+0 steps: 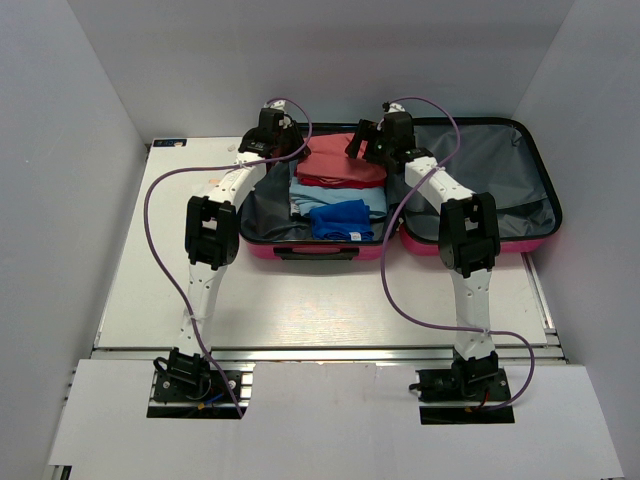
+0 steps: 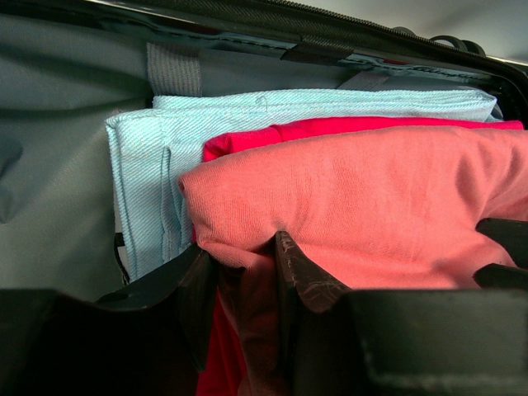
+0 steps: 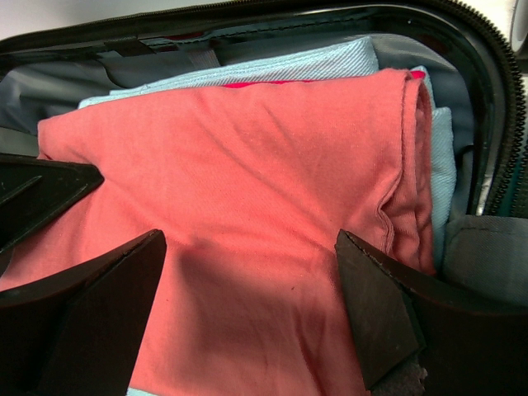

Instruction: Pack the luggage

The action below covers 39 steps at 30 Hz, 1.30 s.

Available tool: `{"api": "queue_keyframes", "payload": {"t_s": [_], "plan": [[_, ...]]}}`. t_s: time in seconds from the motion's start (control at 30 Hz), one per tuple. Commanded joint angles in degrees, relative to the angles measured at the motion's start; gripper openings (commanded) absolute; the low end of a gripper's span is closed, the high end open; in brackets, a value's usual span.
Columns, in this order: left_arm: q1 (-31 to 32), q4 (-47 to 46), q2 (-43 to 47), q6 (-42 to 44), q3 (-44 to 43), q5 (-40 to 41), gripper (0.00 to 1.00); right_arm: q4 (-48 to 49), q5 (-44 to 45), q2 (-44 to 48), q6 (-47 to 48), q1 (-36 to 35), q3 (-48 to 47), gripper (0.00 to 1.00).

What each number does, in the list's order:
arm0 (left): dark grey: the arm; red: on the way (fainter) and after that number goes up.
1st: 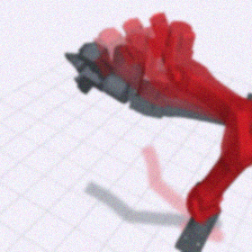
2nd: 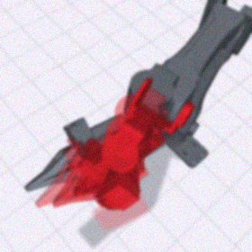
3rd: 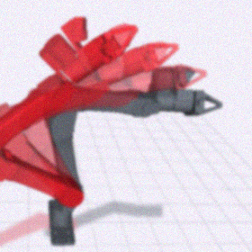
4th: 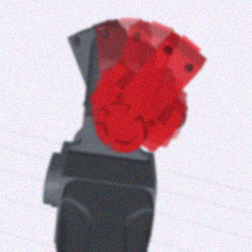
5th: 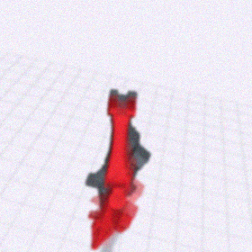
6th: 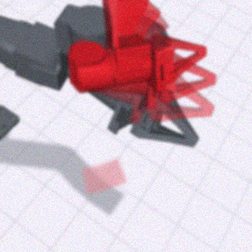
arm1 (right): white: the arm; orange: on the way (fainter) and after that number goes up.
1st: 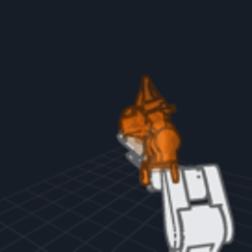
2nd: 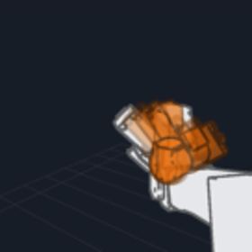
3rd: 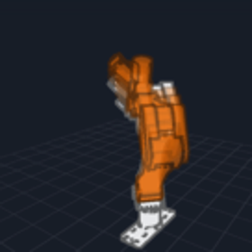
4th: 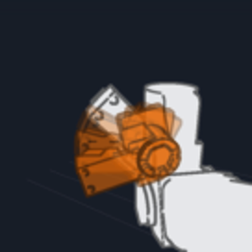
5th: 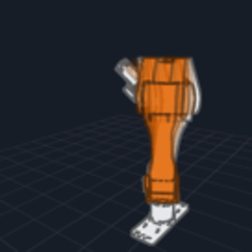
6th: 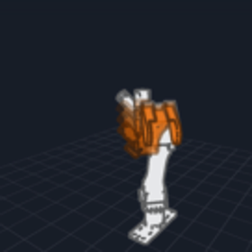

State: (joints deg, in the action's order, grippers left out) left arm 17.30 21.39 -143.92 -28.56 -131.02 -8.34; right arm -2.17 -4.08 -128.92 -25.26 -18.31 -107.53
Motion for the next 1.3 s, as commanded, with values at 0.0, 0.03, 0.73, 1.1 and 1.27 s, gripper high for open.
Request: {"api": "queue_keyframes", "payload": {"t_s": [0.0, 0.03, 0.73, 1.1, 1.27], "plan": [[-0.78, 1.12, -0.14, 0.16, -0.73, 1.22, 0.42, -8.63, 3.03, 2.09, 1.61, 0.55, -4.25, 0.89], [-0.78, 1.46, 1.34, 0.43, -0.81, 1.13, 0.46, -10.20, 2.67, 2.18, 1.96, 0.55, -5.75, 0.89], [-7.54, 10.42, 38.19, 9.05, 25.55, 18.01, 0.98, -11.19, -4.20, 38.44, 7.06, -1.65, 23.35, 0.89], [-15.81, 15.17, 20.36, 7.90, 12.38, 12.73, 0.98, -18.47, -2.08, 58.33, 5.31, -1.47, 42.57, 0.89], [-16.33, 18.97, 13.75, 6.05, 10.15, 13.70, 0.98, -23.13, -1.11, 64.14, 4.43, -1.56, 45.03, 0.89]]}}
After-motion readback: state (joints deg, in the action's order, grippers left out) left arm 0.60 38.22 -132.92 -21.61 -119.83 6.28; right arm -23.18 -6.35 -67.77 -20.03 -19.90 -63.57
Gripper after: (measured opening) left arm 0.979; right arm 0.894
